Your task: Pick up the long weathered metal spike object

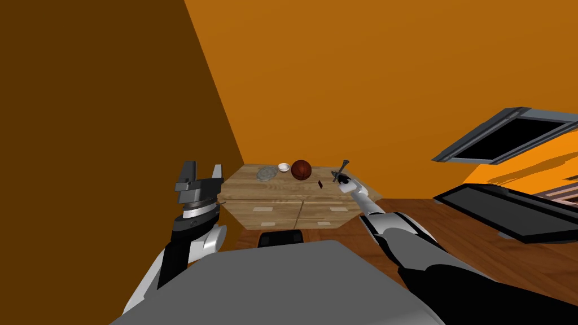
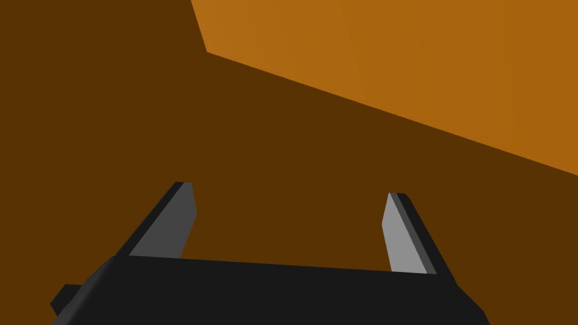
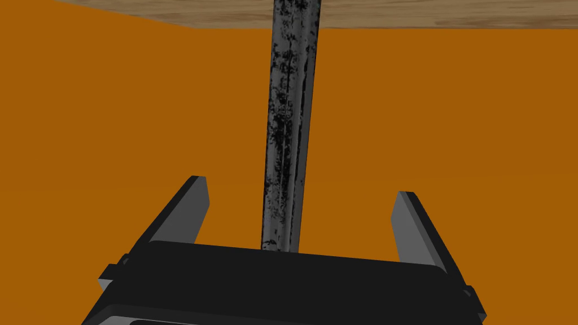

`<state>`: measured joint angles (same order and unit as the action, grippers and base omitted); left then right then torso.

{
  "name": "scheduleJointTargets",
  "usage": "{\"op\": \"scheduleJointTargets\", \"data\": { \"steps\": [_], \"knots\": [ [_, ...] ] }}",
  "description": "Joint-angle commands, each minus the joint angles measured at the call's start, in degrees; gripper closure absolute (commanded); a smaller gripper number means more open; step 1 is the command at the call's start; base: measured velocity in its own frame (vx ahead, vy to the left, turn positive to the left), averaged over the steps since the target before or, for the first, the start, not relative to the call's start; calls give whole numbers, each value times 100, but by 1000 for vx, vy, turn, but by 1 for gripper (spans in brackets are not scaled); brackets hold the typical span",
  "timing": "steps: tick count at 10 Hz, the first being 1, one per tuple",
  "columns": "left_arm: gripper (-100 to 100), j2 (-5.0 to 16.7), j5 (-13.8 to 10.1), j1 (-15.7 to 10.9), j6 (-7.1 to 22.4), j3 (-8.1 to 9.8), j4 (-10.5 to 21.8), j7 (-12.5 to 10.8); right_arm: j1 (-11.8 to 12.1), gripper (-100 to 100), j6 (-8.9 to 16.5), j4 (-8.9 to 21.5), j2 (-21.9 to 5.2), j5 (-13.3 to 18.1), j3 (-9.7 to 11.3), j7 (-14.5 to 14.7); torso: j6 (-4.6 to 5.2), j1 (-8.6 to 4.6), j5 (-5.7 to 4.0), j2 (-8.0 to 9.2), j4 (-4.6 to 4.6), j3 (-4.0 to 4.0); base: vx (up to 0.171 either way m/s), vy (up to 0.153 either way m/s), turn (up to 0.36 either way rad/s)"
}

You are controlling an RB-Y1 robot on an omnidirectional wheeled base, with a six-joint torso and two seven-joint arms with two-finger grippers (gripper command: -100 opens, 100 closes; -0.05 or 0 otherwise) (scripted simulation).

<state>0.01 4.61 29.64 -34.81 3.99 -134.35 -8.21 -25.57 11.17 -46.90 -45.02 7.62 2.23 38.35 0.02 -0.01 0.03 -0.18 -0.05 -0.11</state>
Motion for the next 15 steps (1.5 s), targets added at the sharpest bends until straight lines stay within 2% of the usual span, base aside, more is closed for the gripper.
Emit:
{"op": "scheduleJointTargets", "data": {
  "steps": [1,2,4,5,6,7,8,9,10,11,13,14,15],
  "knots": [
    [0,0,0,0,0,0,0,0,-47,-100,-147,210,-12,-40,8,63,0,0,0,0,0,0,0,13,-5],
    [0,0,0,0,0,0,0,0,-157,-100,-414,476,-103,-299,-236,337,0,-10,-2,0,0,0,-9,61,93],
    [0,0,0,0,0,0,0,0,-157,-100,-634,619,-103,-407,-236,491,-1,11,3,1,1,1,4,60,10],
    [0,0,0,0,0,0,0,0,-157,-100,-634,751,-103,-407,-236,491,0,2,1,-2,0,-1,8,12,-5],
    [0,0,0,0,0,0,0,0,-157,-100,-634,751,-103,-407,-236,491,1,-10,-2,-2,0,-1,0,0,0],
    [0,0,0,0,0,0,0,0,-267,-100,-896,967,-193,-715,-480,766,0,-17,-4,-1,0,0,8,60,82],
    [0,0,0,0,0,0,0,0,-267,-100,-1120,1281,-193,-774,-480,904,-3,2,0,-4,0,-2,1,77,44],
    [0,0,0,0,0,0,0,0,-377,-100,-1313,1443,-284,-1010,-713,1058,1,9,2,0,0,0,-7,134,70],
    [0,-1,0,0,0,-1,0,0,-377,-100,-1448,1536,-284,-1142,-724,1165,-2,30,7,3,1,2,3,106,23],
    [0,0,0,0,0,0,0,0,-377,-100,-1607,1756,-284,-1142,-724,1317,-2,25,7,0,0,0,9,31,-1],
    [0,0,0,0,0,0,0,0,-377,-100,-1607,1832,-284,-1142,-724,1347,1,-16,-4,0,0,0,6,-12,-2],
    [0,1,0,0,0,1,0,0,-312,-100,-1555,1711,-275,-1139,-765,1353,0,-23,-5,-1,0,0,2,-8,2],
    [0,1,0,0,0,1,0,0,-318,100,-1565,1726,-277,-1140,-759,1353,0,-21,-5,0,0,0,0,0,0]
  ]
}}
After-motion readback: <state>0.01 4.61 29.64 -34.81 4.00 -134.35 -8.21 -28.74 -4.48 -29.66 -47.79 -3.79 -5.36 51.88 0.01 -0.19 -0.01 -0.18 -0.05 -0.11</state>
